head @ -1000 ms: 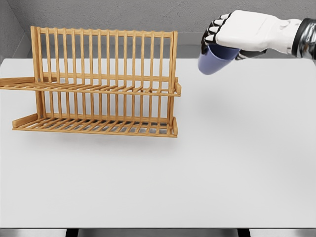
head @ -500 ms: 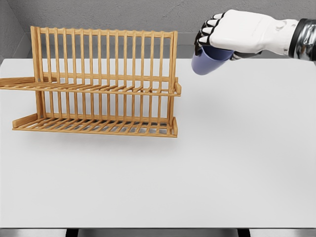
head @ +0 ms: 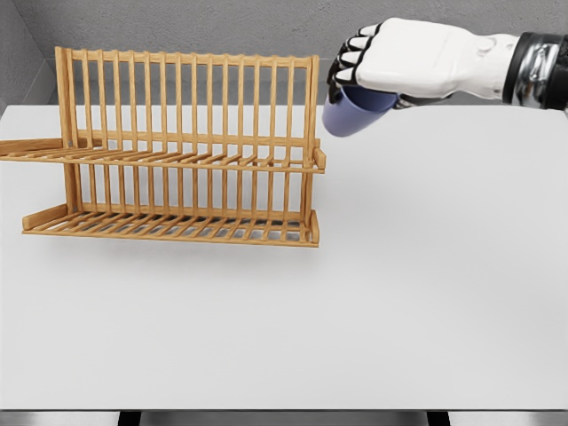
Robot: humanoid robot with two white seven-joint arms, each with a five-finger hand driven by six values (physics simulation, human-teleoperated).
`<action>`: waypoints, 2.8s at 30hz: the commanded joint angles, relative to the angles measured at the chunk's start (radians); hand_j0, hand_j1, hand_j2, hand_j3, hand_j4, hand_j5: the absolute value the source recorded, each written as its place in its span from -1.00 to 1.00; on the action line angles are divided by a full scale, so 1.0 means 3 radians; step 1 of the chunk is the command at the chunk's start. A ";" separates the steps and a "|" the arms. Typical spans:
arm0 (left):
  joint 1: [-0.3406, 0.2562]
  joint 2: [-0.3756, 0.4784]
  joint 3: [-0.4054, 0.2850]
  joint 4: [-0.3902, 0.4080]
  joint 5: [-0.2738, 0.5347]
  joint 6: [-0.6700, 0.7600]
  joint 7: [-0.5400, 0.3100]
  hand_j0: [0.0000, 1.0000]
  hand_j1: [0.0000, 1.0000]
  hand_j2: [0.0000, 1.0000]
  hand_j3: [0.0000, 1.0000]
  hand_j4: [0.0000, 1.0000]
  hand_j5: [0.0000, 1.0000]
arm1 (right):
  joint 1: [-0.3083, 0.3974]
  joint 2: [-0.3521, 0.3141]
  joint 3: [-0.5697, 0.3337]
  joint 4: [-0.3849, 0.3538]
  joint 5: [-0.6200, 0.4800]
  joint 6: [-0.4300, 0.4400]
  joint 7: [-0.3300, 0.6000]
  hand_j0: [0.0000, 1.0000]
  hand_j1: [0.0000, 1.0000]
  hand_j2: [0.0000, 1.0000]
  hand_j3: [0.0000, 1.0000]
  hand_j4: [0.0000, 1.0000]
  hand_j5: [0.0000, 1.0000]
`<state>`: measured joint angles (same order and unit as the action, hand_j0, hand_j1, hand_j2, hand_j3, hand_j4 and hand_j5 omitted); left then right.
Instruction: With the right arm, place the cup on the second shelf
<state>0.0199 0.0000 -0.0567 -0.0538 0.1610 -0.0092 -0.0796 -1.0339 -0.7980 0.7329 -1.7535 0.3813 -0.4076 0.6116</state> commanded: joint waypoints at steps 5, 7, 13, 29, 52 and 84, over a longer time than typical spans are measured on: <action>0.0000 0.0000 0.0000 0.0000 0.0000 0.0000 -0.0001 1.00 1.00 1.00 1.00 1.00 1.00 | 0.0000 0.0119 0.0006 0.0001 -0.0008 -0.0007 -0.0002 0.21 0.21 0.21 0.21 0.21 0.21; 0.0000 0.0000 0.0000 0.0000 0.0000 0.0000 -0.0001 1.00 1.00 1.00 1.00 1.00 1.00 | 0.0000 0.0160 0.0011 0.0001 -0.0008 -0.0007 -0.0002 0.21 0.21 0.21 0.21 0.21 0.21; 0.0000 0.0000 0.0000 0.0000 0.0000 0.0000 -0.0001 1.00 1.00 1.00 1.00 1.00 1.00 | 0.0005 0.0323 0.0032 0.0001 -0.0013 0.0004 -0.0002 0.21 0.21 0.21 0.21 0.21 0.21; 0.0000 0.0000 0.0000 0.0000 0.0000 0.0000 -0.0001 1.00 1.00 1.00 1.00 1.00 1.00 | 0.0015 0.0569 0.0155 0.0149 0.0033 0.0188 -0.0002 0.20 0.20 0.20 0.20 0.20 0.20; 0.0000 0.0000 0.0000 0.0000 0.0000 0.0000 -0.0001 1.00 1.00 1.00 1.00 1.00 1.00 | 0.0015 0.0630 0.0267 0.0159 0.0033 0.0172 -0.0002 1.00 1.00 1.00 1.00 1.00 1.00; 0.0000 0.0000 0.0000 0.0000 0.0000 0.0000 -0.0001 1.00 1.00 1.00 1.00 1.00 1.00 | 0.0087 0.0308 -0.0264 0.0026 0.0002 0.0101 -0.0002 1.00 1.00 1.00 1.00 1.00 1.00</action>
<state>0.0199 0.0000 -0.0567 -0.0538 0.1610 -0.0092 -0.0796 -0.9880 -0.6649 0.6942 -1.7317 0.3874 -0.3760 0.6115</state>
